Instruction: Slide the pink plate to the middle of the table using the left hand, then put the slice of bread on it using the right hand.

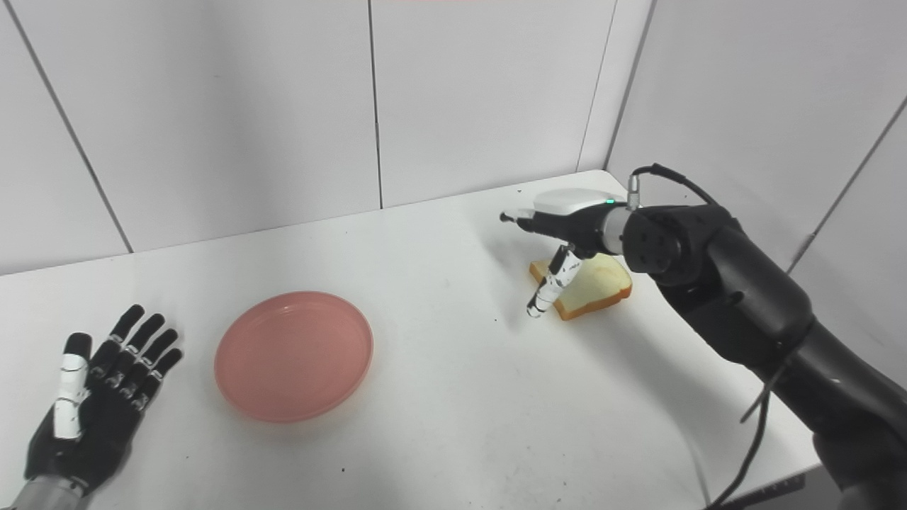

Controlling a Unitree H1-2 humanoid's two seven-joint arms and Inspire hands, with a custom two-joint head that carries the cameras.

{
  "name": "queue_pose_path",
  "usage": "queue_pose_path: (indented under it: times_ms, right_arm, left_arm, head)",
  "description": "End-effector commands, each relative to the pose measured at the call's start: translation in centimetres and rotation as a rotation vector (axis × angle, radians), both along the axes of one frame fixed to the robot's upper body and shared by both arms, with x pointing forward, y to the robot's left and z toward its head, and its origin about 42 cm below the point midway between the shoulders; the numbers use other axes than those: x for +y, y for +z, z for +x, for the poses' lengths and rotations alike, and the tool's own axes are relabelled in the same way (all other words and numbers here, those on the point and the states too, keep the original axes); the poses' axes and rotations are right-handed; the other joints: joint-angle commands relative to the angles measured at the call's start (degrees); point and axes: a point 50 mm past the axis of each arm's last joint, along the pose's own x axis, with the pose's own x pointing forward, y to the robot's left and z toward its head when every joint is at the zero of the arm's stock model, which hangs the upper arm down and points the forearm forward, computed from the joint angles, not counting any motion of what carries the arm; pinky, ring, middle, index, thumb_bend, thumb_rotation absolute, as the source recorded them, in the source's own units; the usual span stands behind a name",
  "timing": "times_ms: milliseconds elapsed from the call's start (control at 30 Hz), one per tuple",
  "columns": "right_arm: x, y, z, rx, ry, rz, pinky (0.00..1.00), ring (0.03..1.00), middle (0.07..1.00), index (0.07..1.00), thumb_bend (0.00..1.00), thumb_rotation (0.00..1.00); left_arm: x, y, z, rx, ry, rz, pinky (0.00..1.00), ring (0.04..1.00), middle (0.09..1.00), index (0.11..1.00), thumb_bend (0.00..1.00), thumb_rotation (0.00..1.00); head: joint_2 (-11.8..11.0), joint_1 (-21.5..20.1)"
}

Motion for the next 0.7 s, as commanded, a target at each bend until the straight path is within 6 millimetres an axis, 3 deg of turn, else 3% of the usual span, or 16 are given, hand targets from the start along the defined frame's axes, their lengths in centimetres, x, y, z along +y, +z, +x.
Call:
queue_pose_path:
  times_ms: [0, 233, 667]
  right_arm:
    - [-0.9, 2.7, 0.2, -0.077, -0.011, -0.085, 0.92, 1.000, 1.000, 1.000, 1.00, 0.35]
    - [-1.5, 1.2, 1.0, -0.039, -0.024, -0.261, 0.99, 1.000, 1.000, 1.000, 1.00, 0.38]
    - [-2.0, -0.1, 2.6, -0.001, -0.018, -0.297, 1.00, 1.000, 1.000, 1.000, 1.00, 0.38]
  left_arm:
    - [0.8, -1.0, -0.2, 0.064, 0.007, 0.020, 0.95, 0.953, 0.963, 0.947, 0.86, 0.81]
    - [0.8, -0.8, -0.3, 0.059, -0.005, 0.020, 0.97, 0.961, 0.967, 0.955, 0.85, 0.82]
    - [0.8, -1.0, -0.4, 0.064, 0.013, 0.025, 0.96, 0.947, 0.951, 0.938, 0.87, 0.79]
  head:
    - [-0.05, 0.07]
    - [0.48, 0.44]
    - [1.05, 0.66]
